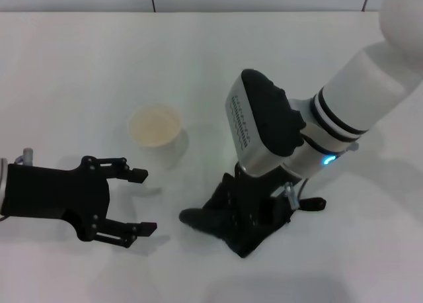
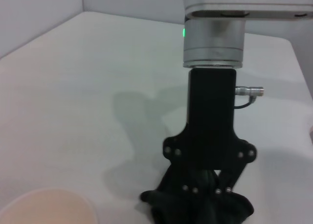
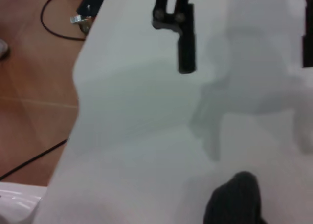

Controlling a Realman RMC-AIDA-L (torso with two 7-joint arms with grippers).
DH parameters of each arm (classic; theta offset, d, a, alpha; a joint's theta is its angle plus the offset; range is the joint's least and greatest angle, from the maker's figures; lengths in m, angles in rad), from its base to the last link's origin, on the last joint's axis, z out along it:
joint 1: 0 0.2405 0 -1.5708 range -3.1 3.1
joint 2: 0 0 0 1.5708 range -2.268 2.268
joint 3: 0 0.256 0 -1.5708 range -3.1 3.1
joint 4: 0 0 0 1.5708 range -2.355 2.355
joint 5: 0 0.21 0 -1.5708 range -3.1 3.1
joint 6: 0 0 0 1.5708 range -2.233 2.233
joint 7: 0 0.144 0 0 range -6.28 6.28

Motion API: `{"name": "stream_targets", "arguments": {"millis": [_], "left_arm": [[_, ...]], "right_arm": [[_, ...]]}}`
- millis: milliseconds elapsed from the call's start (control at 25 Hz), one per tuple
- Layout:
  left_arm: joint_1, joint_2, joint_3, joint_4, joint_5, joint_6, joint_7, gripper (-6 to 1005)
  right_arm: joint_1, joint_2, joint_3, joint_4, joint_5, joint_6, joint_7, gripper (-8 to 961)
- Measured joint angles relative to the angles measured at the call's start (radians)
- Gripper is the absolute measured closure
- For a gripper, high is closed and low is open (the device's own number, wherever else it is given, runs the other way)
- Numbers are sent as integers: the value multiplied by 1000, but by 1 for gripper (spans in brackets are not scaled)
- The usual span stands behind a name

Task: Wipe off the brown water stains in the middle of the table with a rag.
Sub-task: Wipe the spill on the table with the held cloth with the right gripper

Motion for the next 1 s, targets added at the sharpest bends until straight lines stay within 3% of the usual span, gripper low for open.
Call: {"name": "stream_targets", "arguments": {"millis": [200,360,520,760,1000], "left_arm": [[1,0,0,0,0,-6,1,109],[7,-1,-1,-1,-6,-8,2,109],[17,-1,-18,-2,-12,-15,7,109],[20,1,-32,-27,-36,-30,39,109],[9,2,-52,-57,-37,-50,55,109]], "right_arm": [[33,-8,16,96,-6,129,-22,869],[52,-12,98,174,-10,165,-72,868],[5,-21,188,117,-43,99,-81,864],[-115,-20,431,0,-164,-81,-123,857],[-145,-21,565,19,-163,-166,-167,851]]}}
